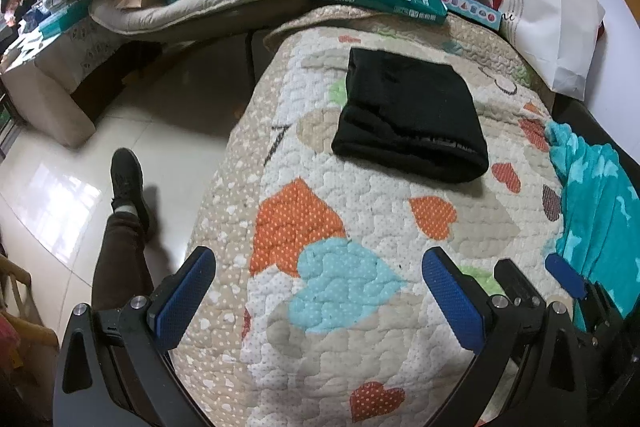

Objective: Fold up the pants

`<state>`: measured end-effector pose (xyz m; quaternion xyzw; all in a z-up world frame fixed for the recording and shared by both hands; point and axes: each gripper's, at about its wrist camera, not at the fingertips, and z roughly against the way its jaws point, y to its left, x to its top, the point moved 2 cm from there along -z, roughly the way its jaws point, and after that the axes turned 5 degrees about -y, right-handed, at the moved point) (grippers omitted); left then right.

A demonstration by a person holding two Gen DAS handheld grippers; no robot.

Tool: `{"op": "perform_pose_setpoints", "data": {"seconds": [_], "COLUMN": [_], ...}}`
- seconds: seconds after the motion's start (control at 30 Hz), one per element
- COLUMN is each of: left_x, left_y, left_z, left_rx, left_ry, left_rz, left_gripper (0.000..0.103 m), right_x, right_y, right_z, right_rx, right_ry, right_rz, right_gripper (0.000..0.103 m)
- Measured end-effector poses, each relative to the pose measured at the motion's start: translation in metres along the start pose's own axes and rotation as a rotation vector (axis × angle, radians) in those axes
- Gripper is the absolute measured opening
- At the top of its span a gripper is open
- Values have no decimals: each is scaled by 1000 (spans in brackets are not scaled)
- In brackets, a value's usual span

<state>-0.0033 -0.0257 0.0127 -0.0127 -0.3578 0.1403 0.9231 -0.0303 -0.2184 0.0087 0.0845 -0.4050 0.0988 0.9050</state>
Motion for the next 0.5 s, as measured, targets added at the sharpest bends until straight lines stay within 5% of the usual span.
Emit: {"op": "perform_pose_setpoints", "data": {"seconds": [0.23, 0.5], "left_x": [34, 31], "left_y": [-5, -16], "left_z": [19, 26], "left_rx": [36, 13], "left_ry": [-104, -75], "left_rz": [-45, -85], "left_gripper": [103, 103], "right_x": [12, 19], "right_y": [-5, -9], "right_z": [21, 35], "right_rx": [-22, -14], "right_ry": [-102, -159], "right_rz": [-2, -3], "right_gripper": [86, 89]}}
